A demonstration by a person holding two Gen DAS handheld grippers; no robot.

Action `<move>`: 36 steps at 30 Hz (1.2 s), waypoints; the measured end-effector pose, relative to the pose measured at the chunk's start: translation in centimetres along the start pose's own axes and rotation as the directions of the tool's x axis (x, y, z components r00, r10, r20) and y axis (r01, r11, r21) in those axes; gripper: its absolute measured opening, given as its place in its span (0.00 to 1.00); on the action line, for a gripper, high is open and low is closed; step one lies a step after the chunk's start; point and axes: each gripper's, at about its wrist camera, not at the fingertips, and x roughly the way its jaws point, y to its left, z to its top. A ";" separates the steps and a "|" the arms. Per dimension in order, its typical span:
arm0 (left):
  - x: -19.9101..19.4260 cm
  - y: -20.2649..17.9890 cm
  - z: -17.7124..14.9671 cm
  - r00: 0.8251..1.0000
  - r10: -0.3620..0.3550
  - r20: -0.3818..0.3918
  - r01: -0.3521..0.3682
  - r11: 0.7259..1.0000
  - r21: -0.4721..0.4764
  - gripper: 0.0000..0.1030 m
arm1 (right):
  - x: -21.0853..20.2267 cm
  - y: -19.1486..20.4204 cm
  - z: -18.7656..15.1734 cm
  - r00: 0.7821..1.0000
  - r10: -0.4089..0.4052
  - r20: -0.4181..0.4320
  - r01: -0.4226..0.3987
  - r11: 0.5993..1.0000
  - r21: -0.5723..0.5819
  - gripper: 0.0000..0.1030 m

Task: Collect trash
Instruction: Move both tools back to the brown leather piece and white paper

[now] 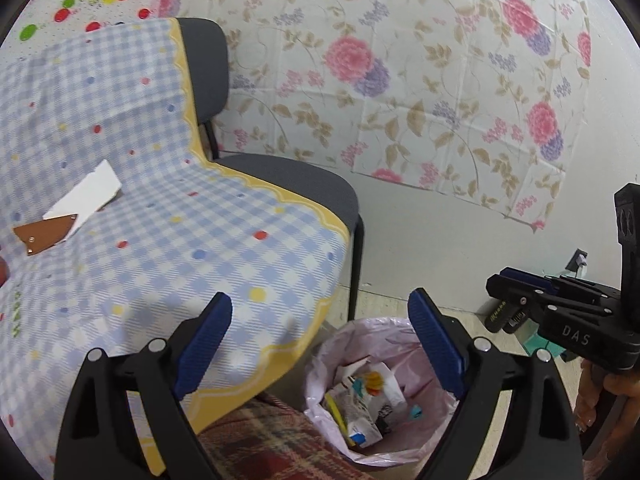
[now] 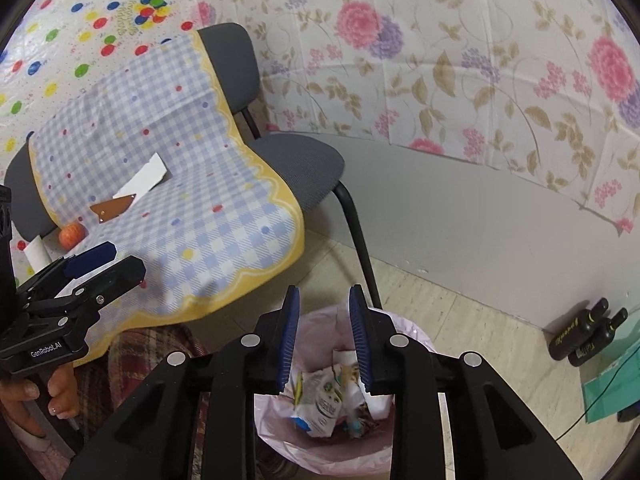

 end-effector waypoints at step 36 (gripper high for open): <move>-6.8 23.6 2.2 0.851 0.524 -0.030 -0.510 0.813 -0.282 0.85 | 12.2 19.9 10.5 0.951 0.306 -0.042 -0.305 0.910 -0.280 0.35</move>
